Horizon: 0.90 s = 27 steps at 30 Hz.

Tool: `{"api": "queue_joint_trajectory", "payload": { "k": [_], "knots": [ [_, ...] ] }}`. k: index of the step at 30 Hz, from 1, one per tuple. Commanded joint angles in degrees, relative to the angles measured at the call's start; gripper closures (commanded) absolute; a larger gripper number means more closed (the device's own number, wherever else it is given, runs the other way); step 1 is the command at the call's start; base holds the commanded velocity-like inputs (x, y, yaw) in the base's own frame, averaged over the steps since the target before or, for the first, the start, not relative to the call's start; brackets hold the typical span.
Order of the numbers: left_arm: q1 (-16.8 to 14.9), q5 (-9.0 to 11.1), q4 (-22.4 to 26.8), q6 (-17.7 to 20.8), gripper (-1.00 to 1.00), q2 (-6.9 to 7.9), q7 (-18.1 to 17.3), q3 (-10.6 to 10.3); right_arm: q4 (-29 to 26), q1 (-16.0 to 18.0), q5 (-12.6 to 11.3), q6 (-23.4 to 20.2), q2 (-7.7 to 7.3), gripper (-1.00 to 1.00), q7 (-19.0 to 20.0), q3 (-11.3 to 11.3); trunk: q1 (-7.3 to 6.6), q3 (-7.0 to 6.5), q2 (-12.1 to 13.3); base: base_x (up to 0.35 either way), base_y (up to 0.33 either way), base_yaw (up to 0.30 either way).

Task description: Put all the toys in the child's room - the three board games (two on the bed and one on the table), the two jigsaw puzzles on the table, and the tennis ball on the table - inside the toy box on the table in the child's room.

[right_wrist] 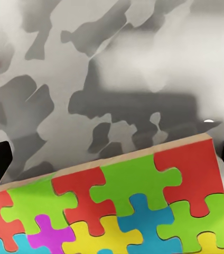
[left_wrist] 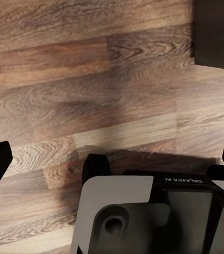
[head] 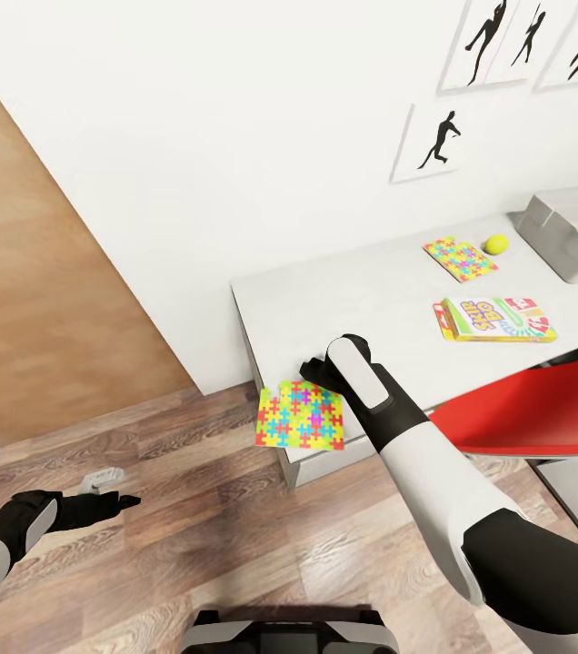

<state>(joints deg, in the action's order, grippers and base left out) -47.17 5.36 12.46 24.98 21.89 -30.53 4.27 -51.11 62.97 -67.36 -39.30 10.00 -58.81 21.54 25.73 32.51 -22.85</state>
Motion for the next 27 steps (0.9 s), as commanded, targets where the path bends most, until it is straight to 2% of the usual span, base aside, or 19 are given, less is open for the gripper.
{"api": "queue_joint_trajectory", "payload": {
  "k": [1,27],
  "knots": [
    [-0.03,0.35,0.03,0.58,-1.00,-0.01,-0.07,0.34,4.36,0.04,-0.76,0.00,0.00,-1.00,-0.43,0.06,0.05,0.09,-0.07,0.000,0.000,0.000],
    [-0.03,0.35,0.02,0.51,-1.00,0.02,-0.06,0.32,-0.03,0.49,-0.66,-0.01,0.00,-1.00,-1.19,0.11,0.05,0.09,-0.07,0.000,0.000,0.000]
  ]
}}
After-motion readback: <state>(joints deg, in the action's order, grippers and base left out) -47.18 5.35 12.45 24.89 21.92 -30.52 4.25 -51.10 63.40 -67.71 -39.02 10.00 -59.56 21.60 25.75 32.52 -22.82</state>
